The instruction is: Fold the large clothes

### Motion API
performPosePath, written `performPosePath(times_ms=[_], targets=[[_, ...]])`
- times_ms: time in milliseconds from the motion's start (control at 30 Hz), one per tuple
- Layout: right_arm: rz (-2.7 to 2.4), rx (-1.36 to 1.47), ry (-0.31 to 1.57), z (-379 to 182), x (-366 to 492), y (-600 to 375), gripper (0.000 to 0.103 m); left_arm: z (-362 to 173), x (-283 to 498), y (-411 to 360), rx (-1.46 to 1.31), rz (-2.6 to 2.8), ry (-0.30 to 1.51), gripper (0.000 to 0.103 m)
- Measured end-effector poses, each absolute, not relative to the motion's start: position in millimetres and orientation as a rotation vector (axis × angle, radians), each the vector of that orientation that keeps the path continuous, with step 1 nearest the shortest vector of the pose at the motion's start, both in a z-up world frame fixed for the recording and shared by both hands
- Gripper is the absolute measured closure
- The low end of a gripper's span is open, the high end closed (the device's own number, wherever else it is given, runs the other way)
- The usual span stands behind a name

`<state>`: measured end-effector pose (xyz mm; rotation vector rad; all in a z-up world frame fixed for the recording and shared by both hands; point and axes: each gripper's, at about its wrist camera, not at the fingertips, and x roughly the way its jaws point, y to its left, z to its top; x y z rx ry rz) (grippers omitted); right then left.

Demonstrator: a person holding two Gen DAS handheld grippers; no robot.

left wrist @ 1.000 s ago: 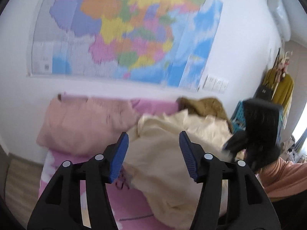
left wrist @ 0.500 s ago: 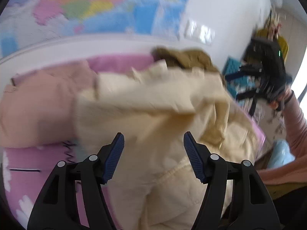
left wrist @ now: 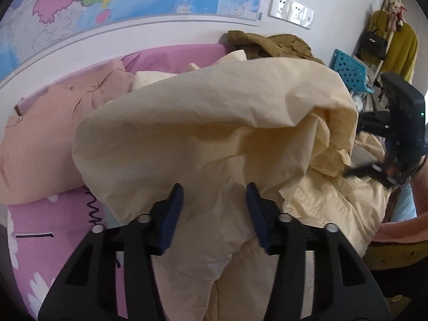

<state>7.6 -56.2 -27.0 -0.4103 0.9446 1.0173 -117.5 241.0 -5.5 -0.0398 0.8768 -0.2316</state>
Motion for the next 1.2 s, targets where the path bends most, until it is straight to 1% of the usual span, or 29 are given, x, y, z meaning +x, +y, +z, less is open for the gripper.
performPosePath(times_ms=[33,67,200,233,267,300,333,367,400,433,467,533,567,600,633,700,800,867,900,933,967,1033,1133,1200], targets=[[1.028,-0.363,0.966,-22.1,16.0,-59.7,0.084,-5.5,-117.6,242.6,-0.046,-0.230,0.880,0.061],[1.043,-0.285,0.975,-11.2,26.8,-69.2,0.088,-5.5,-117.8,244.3,-0.053,-0.228,0.881,0.063],[1.046,-0.016,0.925,42.1,65.1,-122.7,0.091,-4.2,-122.9,249.1,-0.057,-0.253,0.879,0.063],[1.040,0.040,0.918,51.7,76.6,-135.2,0.091,-3.6,-123.0,249.2,-0.057,-0.271,0.878,0.061],[1.033,0.085,0.917,59.0,85.5,-145.5,0.091,-1.7,-124.0,249.1,-0.057,-0.288,0.872,0.054],[1.022,0.119,0.923,63.7,96.5,-154.4,0.091,1.0,-124.1,248.5,-0.051,-0.294,0.861,0.051],[0.999,0.127,0.939,63.0,103.9,-157.7,0.090,4.7,-123.9,247.5,-0.036,-0.283,0.845,0.050],[0.945,0.126,0.972,56.9,113.8,-159.1,0.089,8.7,-121.4,247.6,-0.023,-0.262,0.834,0.051],[0.920,0.120,0.999,48.8,122.1,-157.1,0.083,11.6,-118.3,248.7,-0.023,-0.251,0.827,0.051],[0.891,0.114,1.028,38.7,128.5,-155.6,0.070,14.5,-114.1,251.0,-0.037,-0.247,0.821,0.049],[0.850,0.102,1.053,26.4,134.2,-153.9,0.064,17.0,-107.6,254.7,-0.059,-0.239,0.814,0.049],[0.786,0.082,1.088,6.0,138.5,-154.5,0.035,17.5,-97.1,259.2,-0.081,-0.221,0.818,0.049],[0.773,0.092,1.087,-1.4,138.5,-156.2,0.033,15.9,-89.1,261.5,-0.092,-0.205,0.827,0.049],[0.799,0.122,1.076,-7.4,136.8,-158.2,0.028,13.6,-82.8,263.3,-0.104,-0.200,0.838,0.049],[0.822,0.136,1.070,-11.0,134.1,-159.6,0.018,11.1,-76.8,263.9,-0.112,-0.190,0.846,0.049],[0.851,0.155,1.047,-16.0,128.5,-162.6,0.009,3.4,-62.5,262.4,-0.096,-0.144,0.870,0.052],[0.830,0.109,1.050,-26.5,124.7,-160.0,0.009,-9.5,-45.2,263.7,-0.112,-0.128,0.904,0.053],[0.808,0.051,1.063,-35.6,125.8,-151.1,0.013,-14.0,-39.7,266.9,-0.128,-0.119,0.911,0.053],[0.803,0.025,1.063,-37.1,125.9,-147.5,0.029,-15.2,-37.3,268.2,-0.136,-0.118,0.912,0.053],[0.782,-0.032,1.064,-40.2,125.4,-140.9,0.050,-16.1,-35.2,269.9,-0.145,-0.113,0.917,0.053],[0.771,-0.065,1.061,-41.3,124.3,-138.9,0.057,-16.8,-32.7,272.5,-0.158,-0.102,0.929,0.053],[0.785,-0.051,1.025,-31.8,124.5,-139.0,0.081,-13.0,-34.2,273.1,-0.156,-0.094,0.920,0.055],[0.788,0.011,0.931,-7.2,127.9,-150.1,0.084,7.2,-43.6,270.0,-0.150,-0.101,0.852,0.055],[0.784,0.043,0.915,-0.3,134.3,-154.4,0.084,12.9,-41.4,268.2,-0.153,-0.107,0.835,0.055]])
